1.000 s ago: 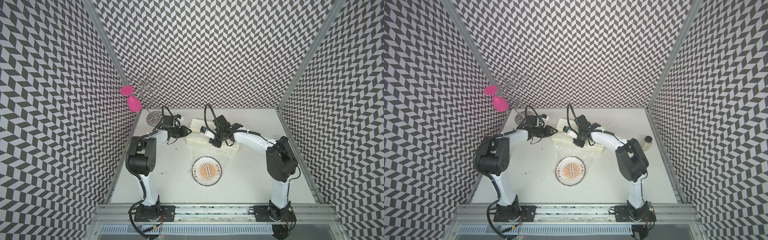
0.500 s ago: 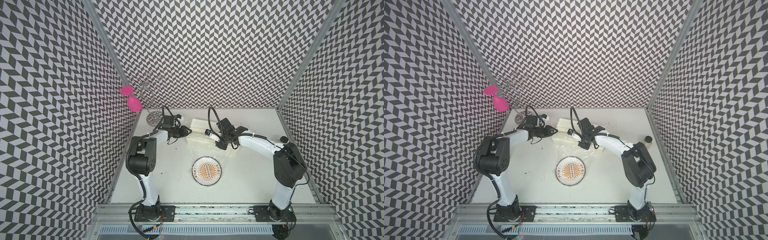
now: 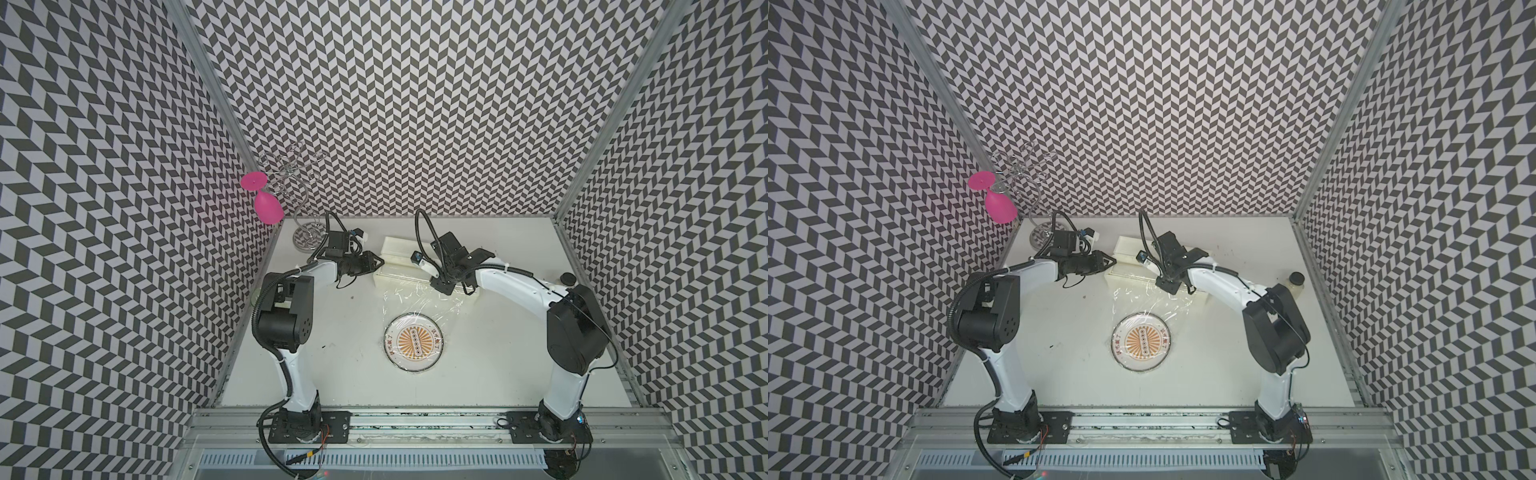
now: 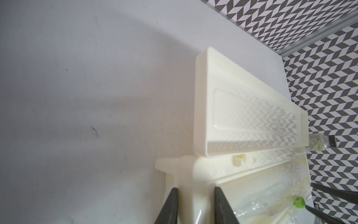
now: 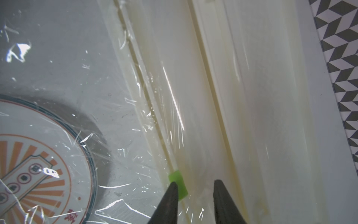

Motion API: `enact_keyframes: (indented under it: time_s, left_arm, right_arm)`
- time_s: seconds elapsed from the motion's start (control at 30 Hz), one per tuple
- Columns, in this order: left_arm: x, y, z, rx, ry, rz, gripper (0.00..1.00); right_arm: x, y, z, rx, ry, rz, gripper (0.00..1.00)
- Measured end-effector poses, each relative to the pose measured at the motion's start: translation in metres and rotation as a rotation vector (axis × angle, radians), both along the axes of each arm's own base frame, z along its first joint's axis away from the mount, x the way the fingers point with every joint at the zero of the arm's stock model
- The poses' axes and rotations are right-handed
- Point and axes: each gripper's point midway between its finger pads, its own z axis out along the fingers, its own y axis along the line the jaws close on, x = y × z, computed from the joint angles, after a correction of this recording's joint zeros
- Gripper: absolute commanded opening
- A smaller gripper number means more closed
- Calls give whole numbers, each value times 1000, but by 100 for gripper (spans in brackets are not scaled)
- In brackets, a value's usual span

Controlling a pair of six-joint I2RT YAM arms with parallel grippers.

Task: Wrap the plate with plastic wrap
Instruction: Tear off the plastic wrap from the plastic wrap cutting box.

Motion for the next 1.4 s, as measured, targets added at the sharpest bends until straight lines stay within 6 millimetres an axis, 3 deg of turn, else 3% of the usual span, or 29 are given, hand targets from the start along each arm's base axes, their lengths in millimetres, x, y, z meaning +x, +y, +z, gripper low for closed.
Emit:
enact_keyframes:
  time_s: [0.17, 0.3, 0.47, 0.67, 1.07, 1.4]
  left_arm:
    - [0, -1, 0, 1, -1, 0, 0]
    - [-1, -2, 0, 3, -3, 3, 0]
    - [0, -2, 0, 6, -6, 9, 0]
    - [0, -2, 1, 9, -6, 15, 0]
    - [0, -2, 1, 12, -8, 20, 0]
    - [0, -2, 1, 11, -8, 21, 0]
  right_arm:
    - [3, -1, 23, 106, -11, -151, 40]
    - [2, -7, 41, 221, 22, -358, 29]
    - [-12, -25, 45, 392, 114, -750, 41]
    - [-23, -25, 39, 469, 155, -997, 48]
    - [-11, 4, 5, 452, 179, -1080, 43]
    - [-5, 8, -10, 421, 173, -1091, 39]
